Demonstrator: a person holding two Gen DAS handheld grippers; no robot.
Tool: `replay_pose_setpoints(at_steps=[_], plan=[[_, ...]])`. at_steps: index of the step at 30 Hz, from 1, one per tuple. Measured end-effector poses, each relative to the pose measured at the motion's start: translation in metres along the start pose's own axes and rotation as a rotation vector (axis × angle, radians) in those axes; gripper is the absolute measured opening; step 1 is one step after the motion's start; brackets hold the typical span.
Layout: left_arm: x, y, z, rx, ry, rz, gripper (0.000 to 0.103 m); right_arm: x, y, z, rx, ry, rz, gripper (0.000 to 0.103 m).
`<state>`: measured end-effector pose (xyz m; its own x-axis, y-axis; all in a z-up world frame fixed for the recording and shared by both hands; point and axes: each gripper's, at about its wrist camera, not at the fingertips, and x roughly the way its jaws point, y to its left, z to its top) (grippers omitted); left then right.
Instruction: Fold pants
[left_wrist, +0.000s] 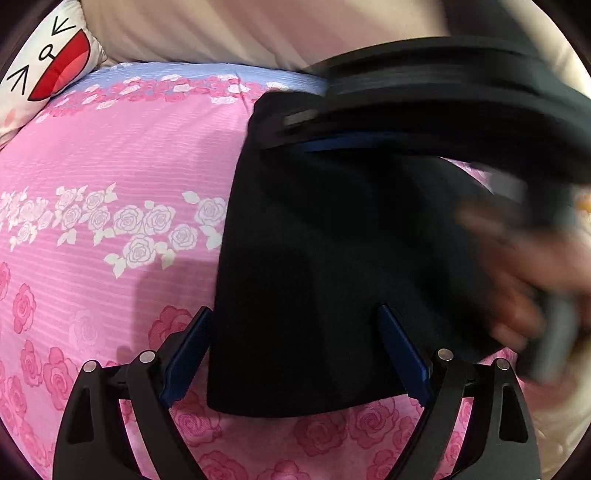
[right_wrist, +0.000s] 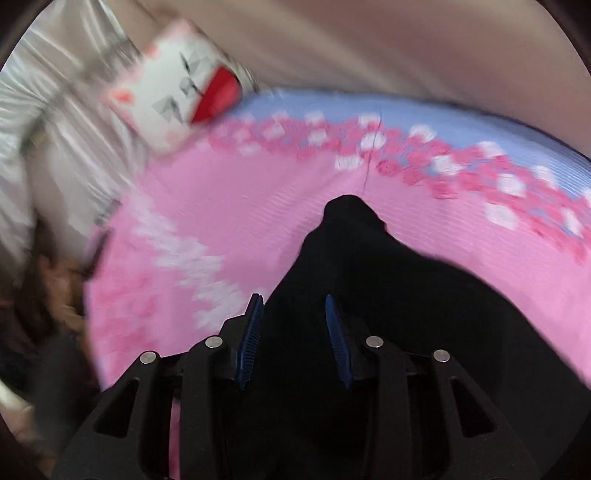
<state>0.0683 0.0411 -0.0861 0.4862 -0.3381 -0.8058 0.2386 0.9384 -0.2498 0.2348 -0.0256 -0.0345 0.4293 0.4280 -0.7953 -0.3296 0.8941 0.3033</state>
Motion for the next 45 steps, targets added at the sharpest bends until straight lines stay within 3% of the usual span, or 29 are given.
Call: replay_pose_setpoints(at_steps=[1, 3, 4, 5, 7, 9, 10, 12, 14, 16, 19, 23, 24, 25, 26, 27, 30, 32, 35, 37, 38, 41, 44, 45], plan=[[0.000, 0.001, 0.000, 0.002, -0.005, -0.001, 0.087, 0.008, -0.007, 0.005, 0.013, -0.011, -0.001, 0.024], [0.002, 0.002, 0.001, 0.009, -0.017, 0.003, 0.087, 0.021, -0.027, 0.020, 0.098, -0.018, 0.084, 0.022], [0.003, 0.004, 0.002, 0.004, -0.023, -0.001, 0.088, 0.023, -0.037, 0.023, 0.149, -0.026, 0.071, 0.007], [0.005, 0.004, 0.004, 0.003, -0.025, -0.004, 0.089, 0.024, -0.040, 0.025, 0.145, -0.031, 0.036, 0.000], [0.007, 0.003, 0.004, 0.008, -0.030, 0.001, 0.092, 0.017, -0.040, 0.022, 0.152, -0.054, 0.070, 0.000], [0.006, 0.002, 0.005, 0.020, -0.016, 0.001, 0.092, -0.011, -0.043, 0.013, 0.181, -0.146, 0.060, 0.000], [0.005, 0.003, 0.004, 0.017, -0.008, -0.003, 0.092, -0.020, -0.047, 0.012, 0.180, -0.171, 0.057, 0.006], [0.000, 0.010, 0.000, -0.008, 0.004, -0.033, 0.092, -0.056, -0.048, -0.015, 0.164, -0.216, 0.027, 0.006], [-0.002, 0.014, -0.003, 0.002, -0.006, -0.043, 0.092, -0.068, -0.064, -0.043, 0.177, -0.187, -0.036, 0.006], [0.000, 0.009, -0.006, 0.036, -0.019, -0.008, 0.094, -0.068, -0.093, -0.060, 0.226, -0.149, -0.122, 0.008], [0.002, 0.002, -0.006, 0.046, -0.009, 0.028, 0.095, -0.116, -0.110, -0.087, 0.341, -0.255, -0.113, 0.012], [-0.010, 0.014, -0.007, -0.011, 0.012, -0.005, 0.094, -0.176, -0.103, -0.136, 0.333, -0.331, -0.246, 0.017], [-0.012, 0.017, -0.008, -0.018, 0.012, -0.002, 0.094, -0.188, -0.105, -0.156, 0.357, -0.330, -0.269, 0.021], [-0.013, 0.019, -0.009, -0.022, 0.013, 0.003, 0.094, -0.194, -0.110, -0.168, 0.373, -0.327, -0.279, 0.034], [-0.014, 0.020, -0.010, -0.021, 0.014, 0.006, 0.094, -0.198, -0.115, -0.183, 0.395, -0.325, -0.296, 0.053], [-0.013, 0.019, -0.011, -0.021, 0.016, 0.010, 0.094, -0.204, -0.118, -0.200, 0.422, -0.325, -0.334, 0.057], [-0.004, 0.013, -0.007, -0.021, 0.026, 0.029, 0.094, -0.213, -0.127, -0.224, 0.480, -0.335, -0.322, 0.057], [-0.004, 0.008, -0.006, -0.020, 0.027, 0.033, 0.094, -0.217, -0.127, -0.231, 0.491, -0.352, -0.257, 0.058], [-0.001, -0.002, -0.004, 0.013, 0.018, 0.054, 0.094, -0.202, -0.118, -0.220, 0.456, -0.349, -0.161, 0.057], [0.006, -0.007, -0.005, 0.030, 0.023, 0.084, 0.095, -0.180, -0.113, -0.210, 0.416, -0.309, -0.161, 0.057], [0.008, -0.008, -0.005, 0.028, 0.025, 0.091, 0.095, -0.169, -0.113, -0.206, 0.400, -0.290, -0.180, 0.055], [0.012, -0.003, -0.003, 0.008, 0.036, 0.090, 0.096, -0.168, -0.107, -0.201, 0.383, -0.297, -0.188, 0.026], [0.009, -0.002, -0.003, 0.017, 0.037, 0.095, 0.098, -0.194, -0.104, -0.210, 0.390, -0.370, -0.168, 0.024], [0.009, -0.002, -0.003, 0.021, 0.036, 0.098, 0.098, -0.185, -0.114, -0.215, 0.407, -0.330, -0.177, 0.024]])
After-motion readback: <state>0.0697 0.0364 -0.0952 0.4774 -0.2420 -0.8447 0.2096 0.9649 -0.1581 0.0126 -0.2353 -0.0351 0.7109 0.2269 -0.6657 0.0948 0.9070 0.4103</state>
